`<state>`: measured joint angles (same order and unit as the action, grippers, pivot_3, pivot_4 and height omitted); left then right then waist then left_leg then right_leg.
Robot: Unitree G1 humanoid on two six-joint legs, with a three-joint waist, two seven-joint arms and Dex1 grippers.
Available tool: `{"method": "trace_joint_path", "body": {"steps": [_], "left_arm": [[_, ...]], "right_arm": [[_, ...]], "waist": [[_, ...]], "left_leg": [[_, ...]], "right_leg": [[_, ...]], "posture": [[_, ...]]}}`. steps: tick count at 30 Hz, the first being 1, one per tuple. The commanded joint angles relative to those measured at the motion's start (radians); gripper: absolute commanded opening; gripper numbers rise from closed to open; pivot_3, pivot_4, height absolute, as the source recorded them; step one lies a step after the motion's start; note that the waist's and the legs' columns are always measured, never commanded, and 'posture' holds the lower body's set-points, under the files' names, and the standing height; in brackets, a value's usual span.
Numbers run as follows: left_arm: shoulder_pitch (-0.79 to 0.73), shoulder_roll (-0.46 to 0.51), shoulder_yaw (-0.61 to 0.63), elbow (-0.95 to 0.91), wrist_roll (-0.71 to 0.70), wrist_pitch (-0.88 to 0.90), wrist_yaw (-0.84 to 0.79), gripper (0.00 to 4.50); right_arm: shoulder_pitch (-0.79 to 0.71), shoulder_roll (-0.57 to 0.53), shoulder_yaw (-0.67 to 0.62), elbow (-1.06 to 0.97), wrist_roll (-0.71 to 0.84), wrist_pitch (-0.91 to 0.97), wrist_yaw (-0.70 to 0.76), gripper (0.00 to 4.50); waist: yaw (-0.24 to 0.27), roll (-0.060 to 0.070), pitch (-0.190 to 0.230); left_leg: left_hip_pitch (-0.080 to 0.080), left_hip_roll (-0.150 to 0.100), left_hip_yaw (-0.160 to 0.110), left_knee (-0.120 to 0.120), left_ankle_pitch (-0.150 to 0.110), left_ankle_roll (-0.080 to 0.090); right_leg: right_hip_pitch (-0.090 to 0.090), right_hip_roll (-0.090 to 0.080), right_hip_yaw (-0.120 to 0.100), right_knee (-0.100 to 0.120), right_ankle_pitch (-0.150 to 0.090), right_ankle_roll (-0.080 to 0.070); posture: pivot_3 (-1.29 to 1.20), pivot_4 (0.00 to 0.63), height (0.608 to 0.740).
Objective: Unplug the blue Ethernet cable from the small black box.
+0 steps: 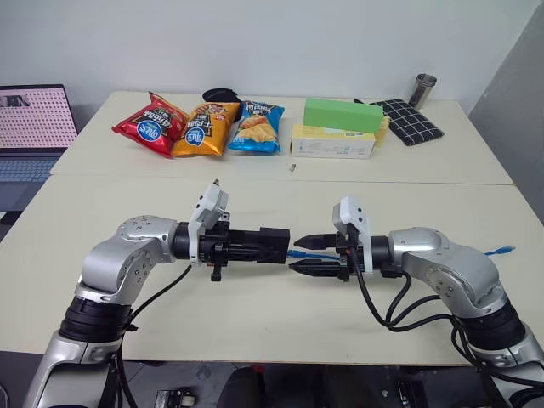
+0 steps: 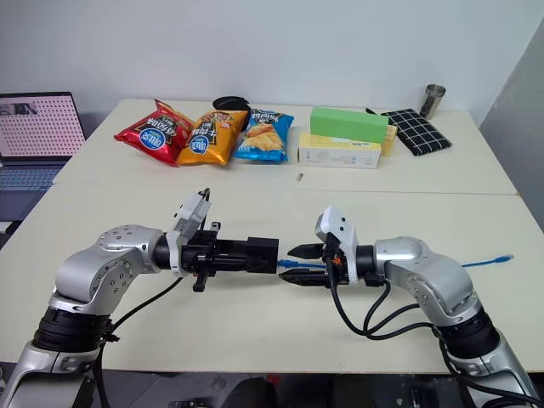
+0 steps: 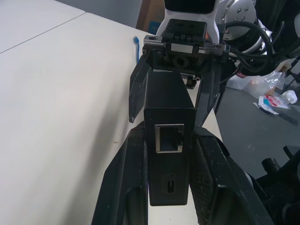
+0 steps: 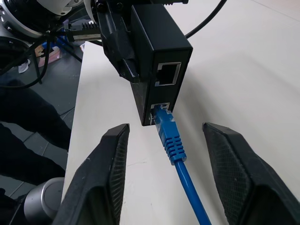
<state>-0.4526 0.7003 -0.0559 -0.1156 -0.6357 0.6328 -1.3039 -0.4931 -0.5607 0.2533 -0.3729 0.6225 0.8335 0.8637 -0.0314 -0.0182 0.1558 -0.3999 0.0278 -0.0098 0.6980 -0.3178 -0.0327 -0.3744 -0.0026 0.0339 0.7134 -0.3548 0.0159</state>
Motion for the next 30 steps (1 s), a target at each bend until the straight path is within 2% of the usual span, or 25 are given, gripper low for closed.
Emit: {"method": "trace_joint_path", "body": {"steps": [1, 7, 16, 18, 20, 24, 30], "left_arm": [[0.002, 0.004, 0.016, -0.025, -0.006, -0.022, -0.007, 0.79], [0.005, 0.003, 0.017, -0.029, -0.007, -0.027, -0.006, 0.79], [0.025, 0.005, 0.006, -0.038, 0.001, -0.048, -0.017, 0.79], [0.027, 0.009, 0.004, -0.033, 0.006, -0.057, -0.024, 0.79], [0.027, 0.008, 0.002, -0.031, 0.011, -0.061, -0.028, 0.79], [0.026, 0.006, 0.000, -0.030, 0.013, -0.064, -0.031, 0.79], [0.024, 0.002, -0.006, -0.030, 0.016, -0.070, -0.028, 0.79]], "right_arm": [[-0.024, 0.002, -0.019, -0.011, 0.005, -0.008, 0.017, 1.54], [-0.027, 0.009, -0.012, -0.015, -0.004, -0.004, 0.018, 0.13], [-0.039, 0.001, 0.000, -0.008, -0.026, -0.019, 0.050, 0.03], [-0.039, -0.009, -0.018, -0.004, -0.004, -0.001, 0.072, 0.73], [-0.039, -0.008, -0.037, 0.000, 0.016, 0.023, 0.072, 0.97], [-0.036, -0.007, -0.048, -0.015, 0.063, 0.072, 0.073, 1.83], [-0.039, 0.024, -0.025, -0.013, 0.035, 0.080, 0.021, 1.85]], "waist": [[0.000, 0.000, 0.000], [0.000, 0.000, 0.000], [0.000, 0.000, 0.000], [0.000, 0.000, 0.000], [0.000, 0.000, 0.000], [0.000, 0.000, 0.000], [0.000, 0.000, 0.000]], "left_leg": [[0.000, 0.000, 0.000, 0.000, 0.000, 0.000], [0.000, 0.000, 0.000, 0.000, 0.000, 0.000], [0.000, 0.000, 0.000, 0.000, 0.000, 0.000], [0.000, 0.000, 0.000, 0.000, 0.000, 0.000], [0.000, 0.000, 0.000, 0.000, 0.000, 0.000], [0.000, 0.000, 0.000, 0.000, 0.000, 0.000], [0.000, 0.000, 0.000, 0.000, 0.000, 0.000]], "right_leg": [[0.000, 0.000, 0.000, 0.000, 0.000, 0.000], [0.000, 0.000, 0.000, 0.000, 0.000, 0.000], [0.000, 0.000, 0.000, 0.000, 0.000, 0.000], [0.000, 0.000, 0.000, 0.000, 0.000, 0.000], [0.000, 0.000, 0.000, 0.000, 0.000, 0.000], [0.000, 0.000, 0.000, 0.000, 0.000, 0.000], [0.000, 0.000, 0.000, 0.000, 0.000, 0.000]], "posture": [[0.00, 0.150, 0.740], [0.00, 0.150, 0.740], [0.00, 0.150, 0.740], [0.00, 0.150, 0.740], [0.00, 0.150, 0.740], [0.00, 0.150, 0.740], [0.00, 0.150, 0.740]]}}
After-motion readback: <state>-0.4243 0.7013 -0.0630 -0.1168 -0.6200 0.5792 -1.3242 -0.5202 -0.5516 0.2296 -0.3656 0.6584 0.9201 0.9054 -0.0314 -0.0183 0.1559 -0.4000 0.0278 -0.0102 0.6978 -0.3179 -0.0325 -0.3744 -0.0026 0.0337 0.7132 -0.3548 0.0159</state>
